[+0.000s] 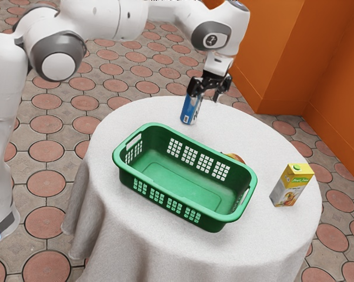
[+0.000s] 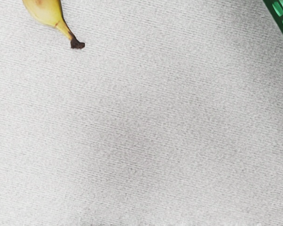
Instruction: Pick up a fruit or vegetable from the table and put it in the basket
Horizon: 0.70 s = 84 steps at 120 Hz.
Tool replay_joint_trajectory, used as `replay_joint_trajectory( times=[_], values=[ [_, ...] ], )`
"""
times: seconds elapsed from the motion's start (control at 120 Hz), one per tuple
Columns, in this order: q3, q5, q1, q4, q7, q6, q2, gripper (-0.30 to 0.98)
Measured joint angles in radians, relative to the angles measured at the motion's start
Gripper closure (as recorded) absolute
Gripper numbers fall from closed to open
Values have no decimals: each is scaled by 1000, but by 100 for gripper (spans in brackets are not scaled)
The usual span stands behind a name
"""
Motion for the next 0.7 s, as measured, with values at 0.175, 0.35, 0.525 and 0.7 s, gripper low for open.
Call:
replay_joint_trajectory(
  times=[0.175,0.35,0.525,0.7],
  values=[
    [-8,-15,25,39,46,2,51,2],
    [-5,-22,45,41,83,3,101,2],
    [-50,-26,49,153,110,21,198,2],
    [-101,-32,50,164,128,54,228,2]
  ],
)
